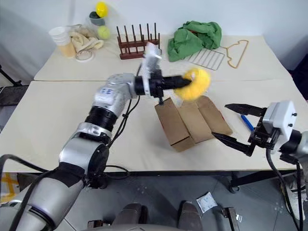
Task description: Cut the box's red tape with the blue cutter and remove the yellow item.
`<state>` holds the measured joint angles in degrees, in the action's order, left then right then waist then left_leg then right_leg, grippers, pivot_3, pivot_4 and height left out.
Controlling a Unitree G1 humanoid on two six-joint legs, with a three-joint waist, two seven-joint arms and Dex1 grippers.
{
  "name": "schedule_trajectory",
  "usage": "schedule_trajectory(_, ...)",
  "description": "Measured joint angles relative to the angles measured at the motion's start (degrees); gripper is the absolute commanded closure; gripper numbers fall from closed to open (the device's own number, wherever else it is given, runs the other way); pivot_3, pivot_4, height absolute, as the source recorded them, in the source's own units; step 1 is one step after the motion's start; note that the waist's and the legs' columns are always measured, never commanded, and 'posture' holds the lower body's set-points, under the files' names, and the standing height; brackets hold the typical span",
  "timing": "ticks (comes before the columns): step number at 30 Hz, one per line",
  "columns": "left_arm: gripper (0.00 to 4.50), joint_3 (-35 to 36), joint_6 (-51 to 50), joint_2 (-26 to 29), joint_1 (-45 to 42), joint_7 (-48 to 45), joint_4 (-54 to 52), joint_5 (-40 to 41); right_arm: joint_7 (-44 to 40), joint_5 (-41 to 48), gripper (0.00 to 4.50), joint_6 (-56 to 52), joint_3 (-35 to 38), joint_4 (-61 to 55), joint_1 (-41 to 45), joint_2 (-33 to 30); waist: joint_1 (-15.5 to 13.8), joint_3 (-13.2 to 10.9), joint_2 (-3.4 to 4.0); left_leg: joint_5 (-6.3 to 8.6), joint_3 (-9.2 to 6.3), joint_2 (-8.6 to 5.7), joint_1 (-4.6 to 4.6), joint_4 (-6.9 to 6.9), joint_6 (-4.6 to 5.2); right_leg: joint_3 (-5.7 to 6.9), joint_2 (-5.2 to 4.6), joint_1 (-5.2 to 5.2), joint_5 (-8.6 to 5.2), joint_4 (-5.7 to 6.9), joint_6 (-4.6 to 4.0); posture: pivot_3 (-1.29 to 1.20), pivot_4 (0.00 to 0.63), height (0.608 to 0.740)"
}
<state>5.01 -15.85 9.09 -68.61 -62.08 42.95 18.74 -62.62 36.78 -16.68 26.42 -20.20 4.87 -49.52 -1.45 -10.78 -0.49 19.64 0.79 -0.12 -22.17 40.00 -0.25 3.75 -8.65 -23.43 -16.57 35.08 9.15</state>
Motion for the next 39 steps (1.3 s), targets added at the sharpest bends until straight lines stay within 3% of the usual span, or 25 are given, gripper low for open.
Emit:
schedule_trajectory(8, 4.48, 10.3, -0.4, 14.8, 21.7, 4.1, -19.1, 4.6, 0.9, -0.5, 0.00, 2.6, -6.4, -0.2, 4.0, 4.1, 1.2, 0.0, 0.00, 0.01, -0.14, 0.04, 0.01, 0.01, -0.06, 0.05, -0.01, -0.01, 0.00, 0.05, 0.00, 0.00, 0.150, 0.740)
schedule_trajectory(12, 4.48, 15.1, -1.7, 21.1, 30.4, 7.6, -25.7, 5.6, 1.6, -0.3, 0.00, 2.9, -9.0, -1.0, 5.8, 6.1, 0.5, 0.0, 0.00, 0.01, -0.22, 0.02, 0.01, 0.08, -0.06, 0.10, -0.03, 0.07, 0.00, 0.04, 0.00, 0.00, 0.150, 0.740)
schedule_trajectory(15, 4.48, 18.2, -0.2, 27.8, 43.5, 7.4, -29.8, 5.0, 1.4, 0.3, 0.00, 3.2, -12.3, -1.7, 7.3, 9.2, 1.1, 0.0, -0.03, 0.05, -0.17, 0.06, 0.15, -0.05, -0.13, 0.09, -0.02, 0.06, 0.00, 0.09, -0.01, 0.00, 0.150, 0.740)
schedule_trajectory(18, 4.48, 19.9, 1.4, 29.6, 54.0, 8.9, -29.6, 2.8, 0.4, 0.4, 0.00, 3.4, -15.4, -1.4, 7.6, 11.6, 1.4, 0.0, -0.04, 0.06, -0.16, 0.10, 0.11, -0.04, -0.15, 0.13, 0.01, 0.05, -0.01, 0.04, -0.03, 0.00, 0.150, 0.740)
schedule_trajectory(21, 4.48, 19.9, 1.1, 29.7, 55.6, 10.9, -30.8, 3.0, -0.6, 0.4, 0.00, 3.5, -17.6, -0.7, 10.0, 12.0, -0.1, 0.1, -0.10, 0.06, -0.25, 0.08, 0.07, 0.15, -0.13, 0.17, -0.01, 0.18, 0.03, 0.01, -0.07, 0.00, 0.150, 0.740)
schedule_trajectory(22, 3.99, 19.9, 0.8, 29.7, 55.5, 11.6, -31.2, 3.1, -0.8, 0.4, 0.00, 3.6, -17.8, -0.5, 10.7, 12.0, -0.3, 0.1, -0.10, 0.06, -0.25, 0.05, 0.08, 0.15, -0.11, 0.16, -0.04, 0.21, 0.03, -0.01, -0.07, 0.00, 0.150, 0.740)
schedule_trajectory(29, 2.09, 19.2, -6.8, 28.8, 53.2, 13.3, -36.5, 9.4, -1.9, 0.1, 0.00, 3.9, -19.3, 2.7, 12.8, 12.0, 0.3, 0.1, -0.13, 0.08, -0.19, 0.07, 0.09, 0.03, -0.13, 0.16, -0.02, 0.02, 0.03, 0.17, -0.07, 0.00, 0.150, 0.740)
schedule_trajectory(33, 0.97, 20.6, -7.9, 31.3, 52.4, 13.0, -38.1, 11.3, -2.7, 0.1, 0.00, 3.9, -19.3, 3.4, 13.0, 11.9, 0.8, 0.1, -0.13, 0.08, -0.15, 0.10, 0.11, -0.02, -0.13, 0.17, 0.00, 0.00, 0.03, 0.17, -0.08, 0.00, 0.150, 0.740)
schedule_trajectory(36, 0.97, 24.6, -7.5, 34.8, 54.2, 10.6, -37.0, 12.9, -3.2, 0.0, 0.00, 4.0, -19.2, 4.2, 13.3, 11.5, 1.6, 0.1, -0.13, 0.08, -0.13, 0.12, 0.11, -0.08, -0.14, 0.16, 0.01, -0.04, 0.02, 0.16, -0.09, 0.00, 0.150, 0.740)
schedule_trajectory(39, 0.43, 27.9, -6.4, 38.5, 60.0, 7.4, -35.4, 12.6, -3.9, -0.2, 0.00, 4.2, -18.8, 5.2, 13.3, 10.7, 1.9, 0.1, -0.12, 0.09, 0.08, 0.13, 0.33, -0.32, -0.15, 0.16, -0.02, -0.02, 0.02, 0.13, -0.09, 0.00, 0.150, 0.740)
